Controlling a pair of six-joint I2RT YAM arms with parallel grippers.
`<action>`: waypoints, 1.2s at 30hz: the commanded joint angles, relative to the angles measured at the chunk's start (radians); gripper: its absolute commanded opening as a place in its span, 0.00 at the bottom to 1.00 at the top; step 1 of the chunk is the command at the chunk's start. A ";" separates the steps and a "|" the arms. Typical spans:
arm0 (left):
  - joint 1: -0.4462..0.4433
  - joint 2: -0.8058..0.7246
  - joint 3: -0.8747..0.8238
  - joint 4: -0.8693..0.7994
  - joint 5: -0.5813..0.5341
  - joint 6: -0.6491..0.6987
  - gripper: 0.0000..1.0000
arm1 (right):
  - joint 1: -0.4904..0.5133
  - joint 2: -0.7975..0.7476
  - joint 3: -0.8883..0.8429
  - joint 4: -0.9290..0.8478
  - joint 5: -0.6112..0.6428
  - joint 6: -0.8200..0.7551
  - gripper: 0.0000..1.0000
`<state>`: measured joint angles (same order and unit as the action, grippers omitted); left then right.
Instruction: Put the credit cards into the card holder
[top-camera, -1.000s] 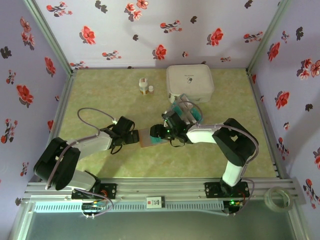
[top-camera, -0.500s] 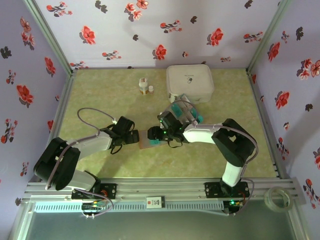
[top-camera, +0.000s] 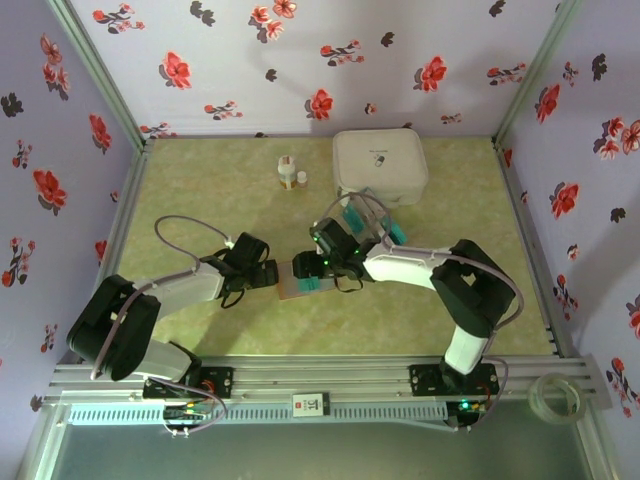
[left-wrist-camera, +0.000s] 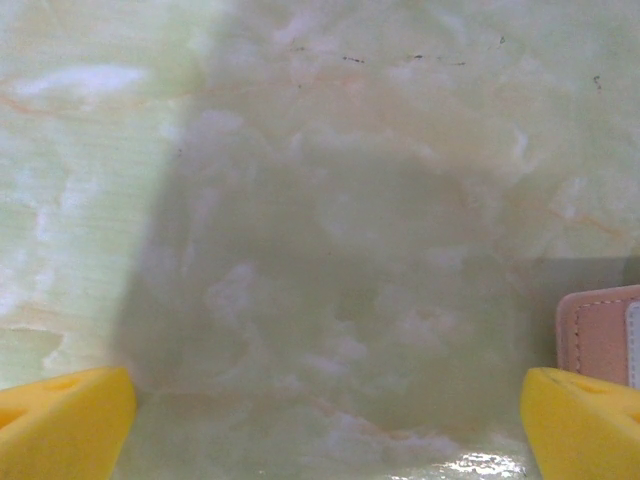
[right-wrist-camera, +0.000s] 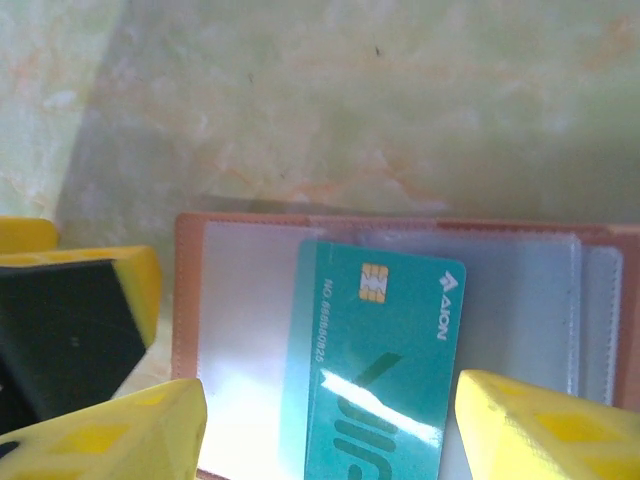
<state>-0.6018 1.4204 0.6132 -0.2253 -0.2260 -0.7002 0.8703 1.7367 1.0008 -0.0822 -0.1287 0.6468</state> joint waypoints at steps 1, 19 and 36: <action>0.012 0.010 0.004 -0.049 0.012 0.005 1.00 | -0.012 -0.044 0.033 -0.066 0.052 -0.055 0.65; -0.018 0.052 0.089 -0.235 -0.121 -0.013 1.00 | -0.048 0.055 0.114 -0.238 0.185 -0.202 0.05; -0.036 0.126 0.136 -0.209 -0.107 0.003 1.00 | -0.046 0.155 0.190 -0.235 0.152 -0.212 0.03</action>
<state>-0.6270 1.5105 0.7345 -0.4450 -0.3225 -0.7033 0.8242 1.8648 1.1606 -0.2977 0.0261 0.4519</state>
